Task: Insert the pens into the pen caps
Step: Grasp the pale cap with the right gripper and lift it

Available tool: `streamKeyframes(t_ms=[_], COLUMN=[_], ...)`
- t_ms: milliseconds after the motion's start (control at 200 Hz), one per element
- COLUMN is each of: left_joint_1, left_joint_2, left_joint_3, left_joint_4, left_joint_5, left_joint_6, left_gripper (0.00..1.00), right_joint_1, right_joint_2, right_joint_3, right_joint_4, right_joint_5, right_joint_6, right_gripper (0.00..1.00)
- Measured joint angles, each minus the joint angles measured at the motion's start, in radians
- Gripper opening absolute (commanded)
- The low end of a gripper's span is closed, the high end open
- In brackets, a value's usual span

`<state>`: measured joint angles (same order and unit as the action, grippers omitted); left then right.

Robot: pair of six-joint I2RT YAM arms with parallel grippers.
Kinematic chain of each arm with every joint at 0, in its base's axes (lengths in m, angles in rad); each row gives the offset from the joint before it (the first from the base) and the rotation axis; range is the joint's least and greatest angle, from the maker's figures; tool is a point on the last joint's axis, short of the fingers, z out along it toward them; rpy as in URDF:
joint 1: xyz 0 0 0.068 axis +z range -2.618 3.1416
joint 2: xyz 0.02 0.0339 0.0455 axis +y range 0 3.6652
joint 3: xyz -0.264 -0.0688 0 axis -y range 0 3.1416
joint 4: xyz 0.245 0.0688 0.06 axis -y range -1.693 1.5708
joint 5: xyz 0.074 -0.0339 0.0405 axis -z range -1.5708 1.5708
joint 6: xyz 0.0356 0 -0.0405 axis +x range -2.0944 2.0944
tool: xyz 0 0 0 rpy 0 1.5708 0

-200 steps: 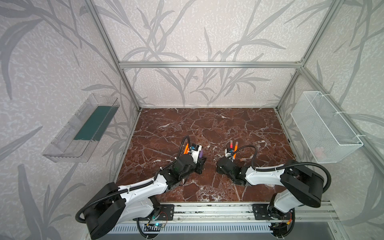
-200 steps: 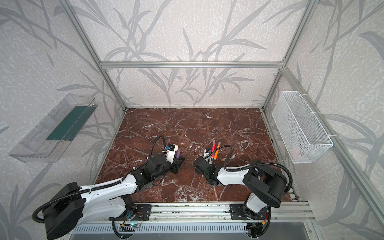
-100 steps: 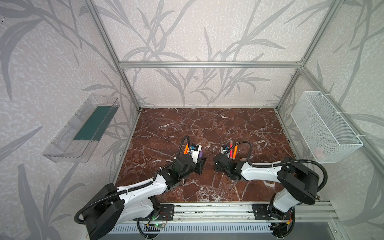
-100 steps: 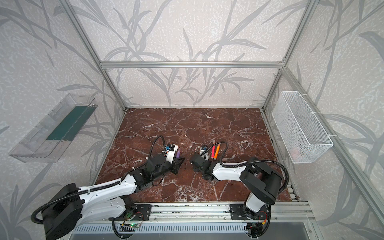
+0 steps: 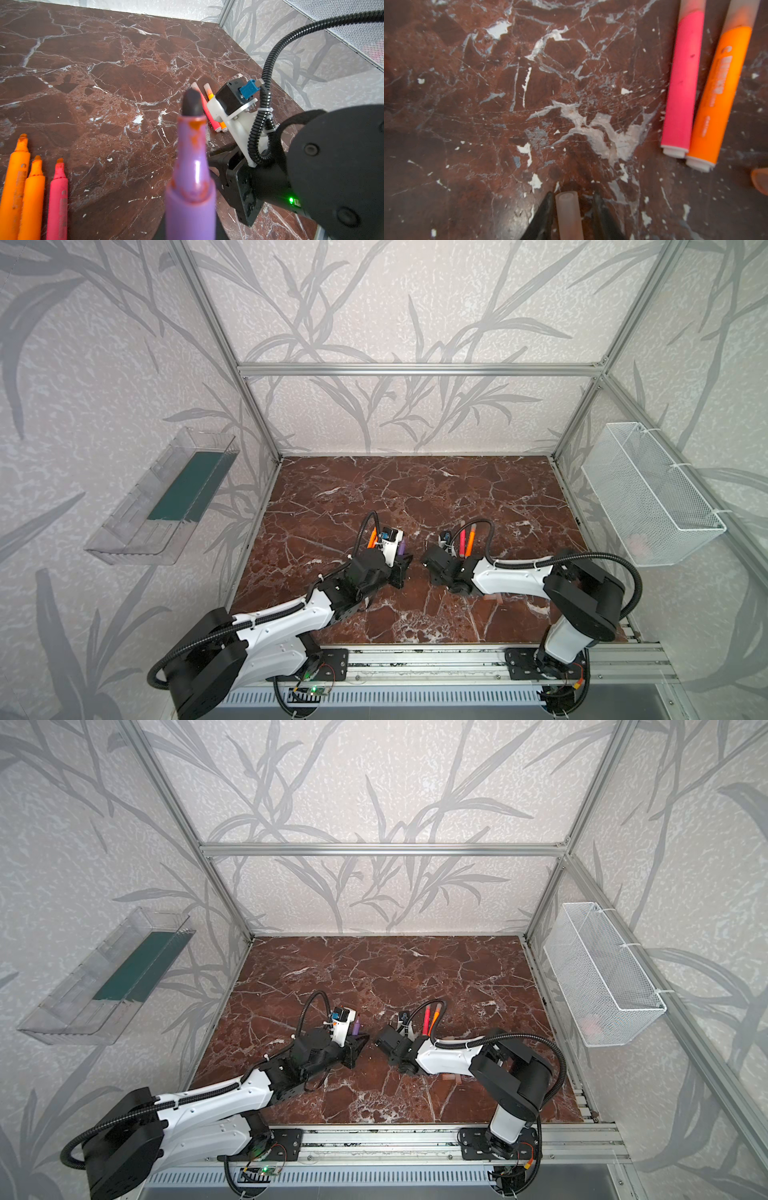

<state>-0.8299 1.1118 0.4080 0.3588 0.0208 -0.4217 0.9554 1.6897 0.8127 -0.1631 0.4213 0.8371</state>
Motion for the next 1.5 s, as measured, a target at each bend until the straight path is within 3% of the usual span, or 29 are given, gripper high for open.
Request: streamKeyframes(t_ms=[195,750,1090,1289,1504], left_joint_1=[0.0,0.0,0.0,0.0,0.0], left_joint_2=[0.0,-0.008,-0.019,-0.041,-0.061], left_joint_3=[0.0,-0.007,-0.012,-0.017,-0.018], left_joint_4=[0.0,-0.003,-0.009,-0.015,-0.016], left_joint_5=[0.0,0.003,0.004,0.005,0.018], left_joint_6=[0.0,0.0,0.0,0.0,0.0], left_gripper=[0.0,0.0,0.0,0.0,0.0], right_joint_1=[0.0,0.002,0.004,0.005,0.006], right_joint_2=[0.0,0.0,0.01,-0.094,-0.314], right_joint_3=[0.0,0.0,0.001,-0.073,-0.12], right_joint_4=[-0.01,-0.009,0.012,0.017,0.024], right_joint_5=[0.007,0.006,0.016,0.015,0.026], right_joint_6=[-0.003,-0.005,0.003,0.003,-0.005], right_gripper=[0.19,0.26,0.19,0.18,0.16])
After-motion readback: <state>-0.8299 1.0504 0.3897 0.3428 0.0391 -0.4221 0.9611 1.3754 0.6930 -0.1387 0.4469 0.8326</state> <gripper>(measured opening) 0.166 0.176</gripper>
